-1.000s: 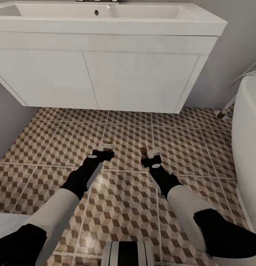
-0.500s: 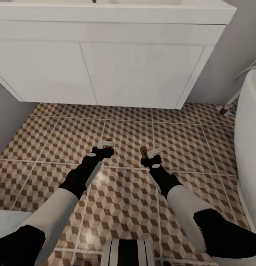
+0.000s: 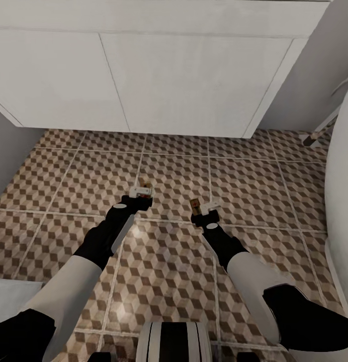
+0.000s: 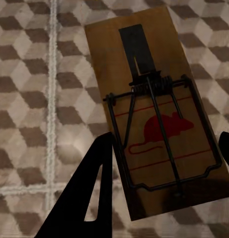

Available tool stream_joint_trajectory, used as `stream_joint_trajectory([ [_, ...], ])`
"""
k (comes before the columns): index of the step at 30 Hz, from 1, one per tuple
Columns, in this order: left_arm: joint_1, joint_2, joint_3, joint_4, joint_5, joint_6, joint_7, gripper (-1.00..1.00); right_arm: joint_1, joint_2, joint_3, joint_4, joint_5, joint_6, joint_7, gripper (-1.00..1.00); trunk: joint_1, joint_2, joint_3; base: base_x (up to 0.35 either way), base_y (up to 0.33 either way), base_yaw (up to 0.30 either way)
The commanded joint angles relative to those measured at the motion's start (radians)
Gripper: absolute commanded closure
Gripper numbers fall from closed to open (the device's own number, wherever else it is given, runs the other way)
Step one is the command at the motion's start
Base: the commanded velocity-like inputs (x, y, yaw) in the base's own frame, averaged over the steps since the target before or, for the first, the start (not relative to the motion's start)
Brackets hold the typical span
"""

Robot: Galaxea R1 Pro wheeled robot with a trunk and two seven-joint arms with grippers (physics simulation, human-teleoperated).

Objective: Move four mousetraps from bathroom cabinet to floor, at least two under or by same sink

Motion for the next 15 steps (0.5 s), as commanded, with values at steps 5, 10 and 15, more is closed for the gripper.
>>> stream_joint_trajectory([
  [5, 0.000, 0.000, -0.011, 0.060, 0.009, -0.002, 0.005, 1.00, 0.000, 0.000, 0.003, 0.000, 0.008, -0.065, -0.004, 1.00, 0.002, -0.001, -0.020, 0.000, 0.000, 0.000],
  [10, 0.000, -0.001, -0.052, 0.114, 0.009, -0.038, 0.004, 1.00, 0.000, 0.000, 0.003, 0.000, 0.008, -0.085, -0.004, 1.00, 0.004, -0.003, -0.039, 0.000, 0.000, 0.000],
  [15, 0.000, -0.002, -0.077, 0.157, 0.009, -0.088, 0.004, 1.00, 0.000, 0.000, 0.004, 0.000, 0.008, -0.093, -0.003, 1.00, 0.006, -0.004, -0.059, 0.000, 0.000, 0.000],
])
